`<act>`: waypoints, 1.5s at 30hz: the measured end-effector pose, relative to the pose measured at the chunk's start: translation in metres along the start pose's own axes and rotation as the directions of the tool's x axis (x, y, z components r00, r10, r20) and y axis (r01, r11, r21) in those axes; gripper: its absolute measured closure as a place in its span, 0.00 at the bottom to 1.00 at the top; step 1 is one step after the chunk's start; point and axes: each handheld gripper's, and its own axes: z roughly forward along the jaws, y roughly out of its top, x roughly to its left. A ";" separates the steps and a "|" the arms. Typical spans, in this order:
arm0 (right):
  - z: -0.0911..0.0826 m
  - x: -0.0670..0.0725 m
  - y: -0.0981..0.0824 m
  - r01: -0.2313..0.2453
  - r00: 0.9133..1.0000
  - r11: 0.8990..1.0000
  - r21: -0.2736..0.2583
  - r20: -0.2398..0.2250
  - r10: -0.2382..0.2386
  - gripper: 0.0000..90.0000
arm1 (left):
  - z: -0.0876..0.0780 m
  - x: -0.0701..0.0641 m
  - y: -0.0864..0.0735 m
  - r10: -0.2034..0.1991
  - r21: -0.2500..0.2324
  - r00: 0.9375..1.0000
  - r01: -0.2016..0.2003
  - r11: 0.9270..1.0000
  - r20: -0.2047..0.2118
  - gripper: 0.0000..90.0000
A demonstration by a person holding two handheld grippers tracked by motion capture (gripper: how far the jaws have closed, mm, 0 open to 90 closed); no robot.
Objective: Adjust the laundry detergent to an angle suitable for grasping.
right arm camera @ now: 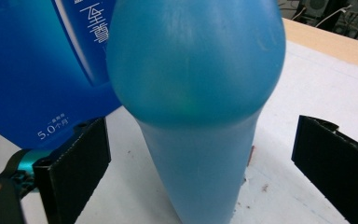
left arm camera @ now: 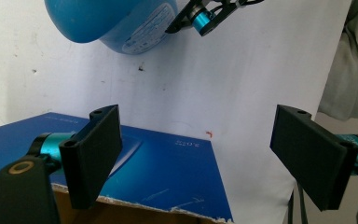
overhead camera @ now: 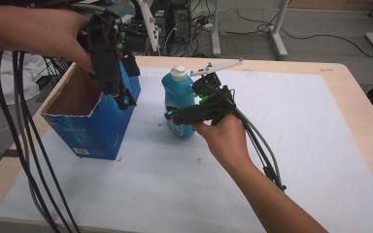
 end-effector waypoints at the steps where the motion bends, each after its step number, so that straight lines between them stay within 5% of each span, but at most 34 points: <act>1: 0.000 0.000 0.000 0.000 1.000 1.000 0.000 0.000 0.000 0.04 | 0.000 0.000 0.000 0.000 0.000 1.000 0.000 1.000 0.001 0.19; 24: 0.015 -0.002 -0.003 -0.001 1.000 0.999 -0.038 0.024 0.001 0.16 | 0.001 0.001 -0.002 0.003 -0.009 1.000 -0.003 1.000 0.002 0.19; 45: 0.018 -0.004 -0.004 0.000 1.000 0.998 -0.057 -0.001 0.000 0.29 | 0.002 0.000 -0.005 -0.010 -0.014 1.000 0.010 1.000 0.003 0.19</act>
